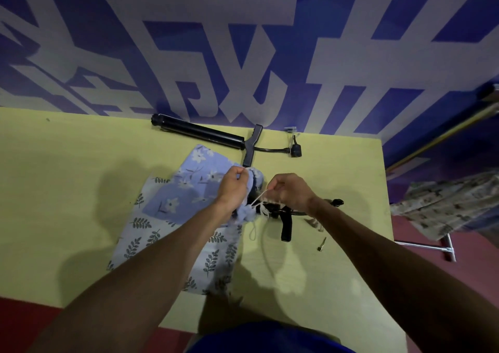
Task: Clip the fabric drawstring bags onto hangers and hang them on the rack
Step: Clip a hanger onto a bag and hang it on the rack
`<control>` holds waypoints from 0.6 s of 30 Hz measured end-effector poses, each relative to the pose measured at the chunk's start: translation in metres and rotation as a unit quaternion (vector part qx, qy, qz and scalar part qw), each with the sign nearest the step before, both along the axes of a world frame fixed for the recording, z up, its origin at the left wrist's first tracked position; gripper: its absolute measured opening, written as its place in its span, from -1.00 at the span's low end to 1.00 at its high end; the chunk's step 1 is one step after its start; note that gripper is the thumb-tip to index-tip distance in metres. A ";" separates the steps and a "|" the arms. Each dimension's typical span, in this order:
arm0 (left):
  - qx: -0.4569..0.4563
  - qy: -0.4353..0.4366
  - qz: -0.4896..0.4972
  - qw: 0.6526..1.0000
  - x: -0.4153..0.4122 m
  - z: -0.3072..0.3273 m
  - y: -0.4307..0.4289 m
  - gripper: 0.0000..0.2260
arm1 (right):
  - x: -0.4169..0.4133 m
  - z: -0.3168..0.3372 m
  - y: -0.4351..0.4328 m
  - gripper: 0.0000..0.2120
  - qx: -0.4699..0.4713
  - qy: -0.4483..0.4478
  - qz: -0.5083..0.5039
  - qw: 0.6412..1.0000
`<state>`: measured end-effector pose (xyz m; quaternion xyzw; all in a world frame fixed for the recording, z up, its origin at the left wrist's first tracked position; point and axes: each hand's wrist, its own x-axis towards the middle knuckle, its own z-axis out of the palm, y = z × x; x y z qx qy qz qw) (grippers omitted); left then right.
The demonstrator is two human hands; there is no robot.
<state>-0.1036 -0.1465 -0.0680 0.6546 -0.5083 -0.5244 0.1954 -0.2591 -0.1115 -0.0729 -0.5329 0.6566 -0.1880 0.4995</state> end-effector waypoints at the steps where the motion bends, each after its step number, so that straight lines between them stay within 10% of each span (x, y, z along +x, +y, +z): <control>1: 0.000 -0.002 0.002 1.000 -0.001 -0.002 -0.001 -0.87 | -0.002 0.000 0.000 -0.81 -0.005 0.008 -0.004 1.000; 18: -0.042 0.021 -0.021 0.999 0.006 0.028 -0.018 -0.89 | 0.012 0.041 -0.019 -0.83 -0.031 0.114 0.046 0.992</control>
